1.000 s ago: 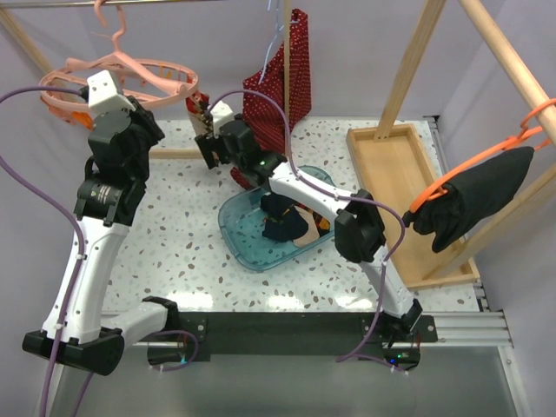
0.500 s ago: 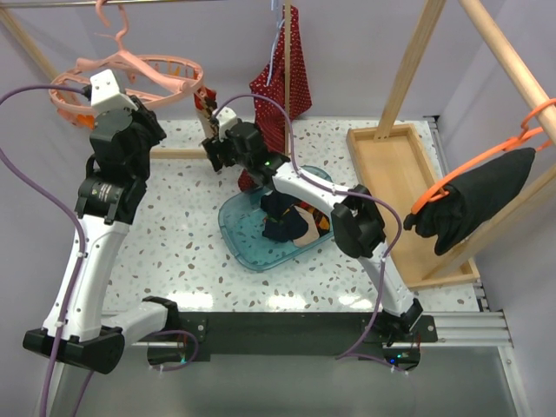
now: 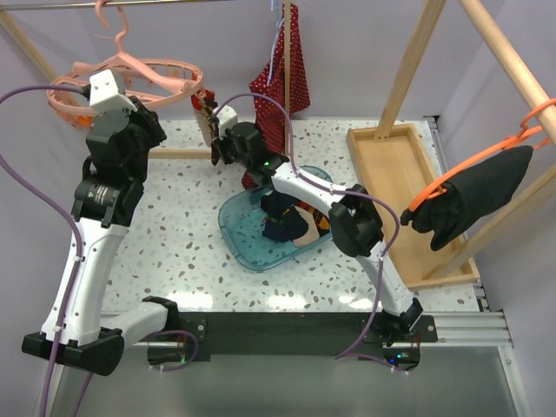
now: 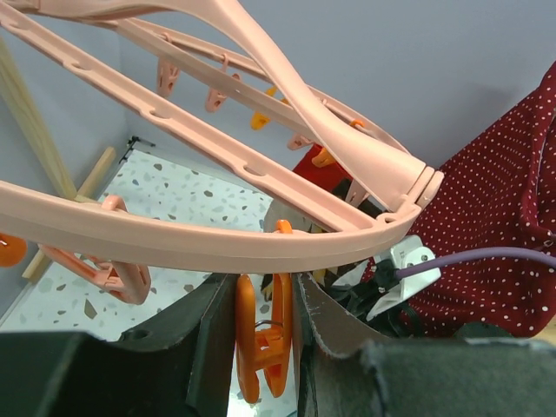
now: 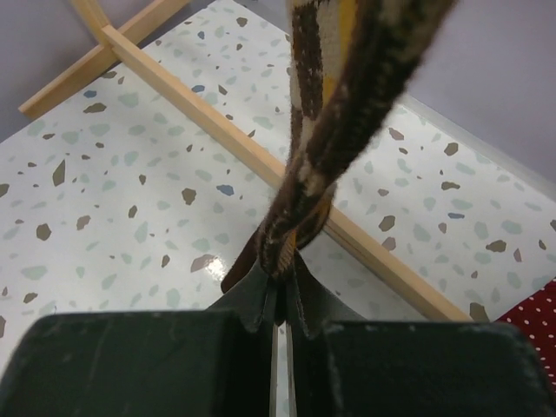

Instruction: Remove the socks clipped to the hanger

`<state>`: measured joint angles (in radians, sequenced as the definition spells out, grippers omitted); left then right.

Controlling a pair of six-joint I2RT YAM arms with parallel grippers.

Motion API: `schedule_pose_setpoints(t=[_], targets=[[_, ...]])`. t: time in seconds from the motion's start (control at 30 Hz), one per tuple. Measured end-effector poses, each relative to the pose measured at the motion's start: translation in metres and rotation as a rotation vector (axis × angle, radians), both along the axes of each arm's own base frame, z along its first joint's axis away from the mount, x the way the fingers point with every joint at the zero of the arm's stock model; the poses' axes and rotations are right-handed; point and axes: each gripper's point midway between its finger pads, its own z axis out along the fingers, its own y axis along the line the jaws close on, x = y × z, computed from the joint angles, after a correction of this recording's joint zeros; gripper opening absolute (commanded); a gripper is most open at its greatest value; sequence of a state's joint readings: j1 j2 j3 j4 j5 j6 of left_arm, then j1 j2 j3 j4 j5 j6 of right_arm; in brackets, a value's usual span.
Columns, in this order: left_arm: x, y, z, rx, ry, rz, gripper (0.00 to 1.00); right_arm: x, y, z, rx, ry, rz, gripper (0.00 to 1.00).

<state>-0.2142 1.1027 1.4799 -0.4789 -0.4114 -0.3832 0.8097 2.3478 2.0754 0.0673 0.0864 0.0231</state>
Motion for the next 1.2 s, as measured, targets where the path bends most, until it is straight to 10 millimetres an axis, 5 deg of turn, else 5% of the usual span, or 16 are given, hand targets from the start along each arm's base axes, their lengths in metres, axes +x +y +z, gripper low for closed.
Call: schedule_pose_setpoints(t=[0.07, 0.23, 0.43, 0.63, 0.83, 1.03, 1.2], targets=[[-0.004, 0.0, 0.001, -0.001, -0.005, -0.002, 0.32, -0.002, -0.001, 0.0, -0.003, 0.009, 0.0, 0.0], [-0.015, 0.005, -0.008, -0.001, -0.004, 0.008, 0.61, -0.025, -0.007, 0.008, -0.006, 0.073, 0.029, 0.0], [-0.015, -0.001, -0.017, -0.027, 0.024, -0.019, 0.68, -0.065, -0.022, 0.065, 0.048, 0.088, 0.066, 0.0], [-0.033, -0.035, -0.019, -0.11, 0.003, -0.214, 0.71, -0.094, -0.039, 0.114, 0.115, 0.066, 0.103, 0.0], [-0.062, -0.065, -0.011, -0.199, -0.057, -0.397, 0.7, -0.112, -0.046, 0.099, 0.102, 0.121, 0.131, 0.0], [-0.034, -0.085, -0.025, -0.255, 0.005, -0.456, 0.71, -0.134, -0.038, 0.076, 0.074, 0.176, 0.159, 0.0], [-0.016, -0.072, -0.046, -0.275, 0.057, -0.345, 0.73, -0.163, -0.023, 0.081, 0.077, 0.177, 0.21, 0.0]])
